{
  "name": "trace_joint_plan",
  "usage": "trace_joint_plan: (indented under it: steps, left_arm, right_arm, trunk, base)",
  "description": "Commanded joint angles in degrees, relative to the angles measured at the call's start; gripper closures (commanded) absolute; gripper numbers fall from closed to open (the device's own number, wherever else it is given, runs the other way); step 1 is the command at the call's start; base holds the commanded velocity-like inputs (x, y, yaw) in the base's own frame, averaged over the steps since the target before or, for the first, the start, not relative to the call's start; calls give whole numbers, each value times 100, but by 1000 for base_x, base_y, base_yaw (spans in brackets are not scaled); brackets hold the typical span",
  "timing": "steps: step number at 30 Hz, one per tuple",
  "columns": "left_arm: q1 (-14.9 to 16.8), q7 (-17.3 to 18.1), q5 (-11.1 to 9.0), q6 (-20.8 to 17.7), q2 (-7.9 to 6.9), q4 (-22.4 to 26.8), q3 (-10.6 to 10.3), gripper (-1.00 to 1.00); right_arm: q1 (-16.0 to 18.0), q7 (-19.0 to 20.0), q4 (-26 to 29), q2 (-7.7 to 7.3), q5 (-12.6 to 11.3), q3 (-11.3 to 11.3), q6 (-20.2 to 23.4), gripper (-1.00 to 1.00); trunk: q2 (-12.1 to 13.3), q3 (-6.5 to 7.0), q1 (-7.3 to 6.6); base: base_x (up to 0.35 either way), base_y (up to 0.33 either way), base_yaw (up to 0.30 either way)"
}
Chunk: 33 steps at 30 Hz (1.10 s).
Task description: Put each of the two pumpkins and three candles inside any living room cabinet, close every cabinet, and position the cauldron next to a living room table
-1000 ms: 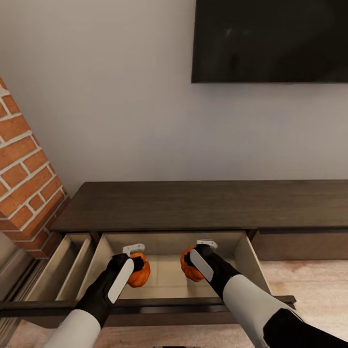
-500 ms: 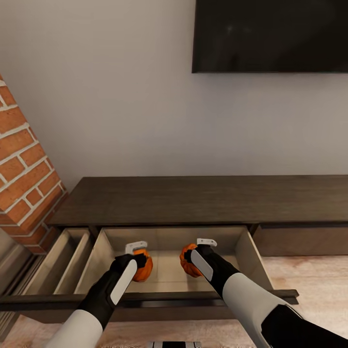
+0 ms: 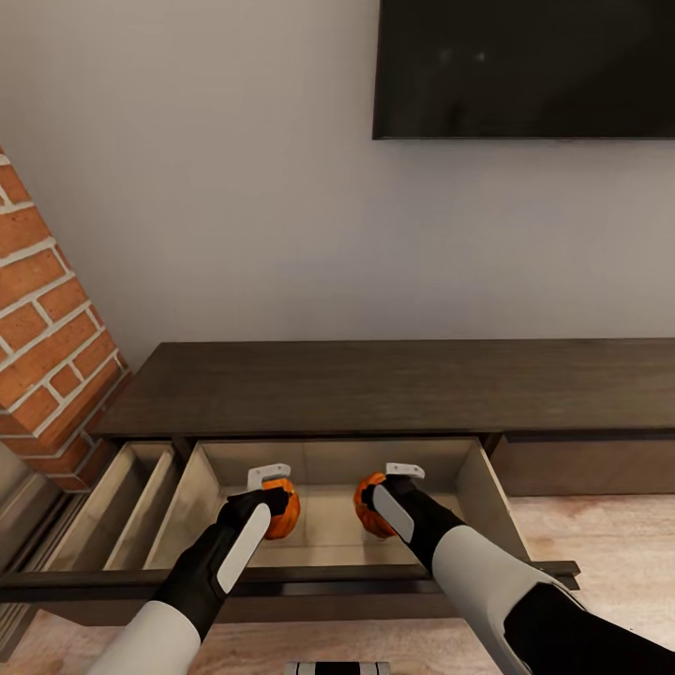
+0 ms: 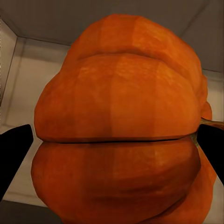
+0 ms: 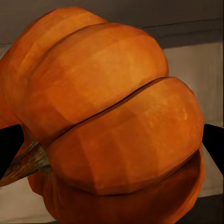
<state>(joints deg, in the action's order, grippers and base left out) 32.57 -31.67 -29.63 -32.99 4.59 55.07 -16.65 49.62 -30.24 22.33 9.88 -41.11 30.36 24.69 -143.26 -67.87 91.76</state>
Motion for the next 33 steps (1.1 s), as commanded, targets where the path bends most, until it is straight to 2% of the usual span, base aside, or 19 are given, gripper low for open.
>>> trace_joint_plan:
  steps: [1,5,10,19,20,21,33]
  left_arm:
    - [4,-58,-63,-5,-2,6,-14,100]
    - [3,-59,-68,-5,-2,4,-15,100]
    - [3,-53,-73,-5,-2,-14,-14,100]
    - [3,-50,-69,-5,4,7,-17,100]
    - [3,-46,-69,-5,5,10,-16,100]
    - [3,-43,-69,-5,6,12,-15,-100]
    - [3,-70,-71,-11,-1,38,-18,-100]
  right_arm:
    - [37,-40,-50,-4,-71,47,-26,100]
    - [87,37,-179,-4,-72,49,-148,100]
    - [93,89,-223,-4,-72,49,-164,100]
    - [92,97,-333,-4,-72,49,-166,100]
    - [93,97,-338,-4,-72,49,-166,-100]
    - [92,97,-341,-4,-71,49,-166,-100]
    - [96,97,-342,-4,-72,49,-166,-100]
  trunk:
    - [-2,-5,-1]
    - [-2,-5,-1]
    - [-9,-116,12]
    - [-9,-116,12]
    - [-9,-116,12]
    - [-9,-116,12]
    - [-8,-94,9]
  base:
    - [0,0,0]
    - [0,0,0]
    - [0,0,0]
    - [0,0,0]
    - [0,0,0]
    - [0,0,0]
    - [0,0,0]
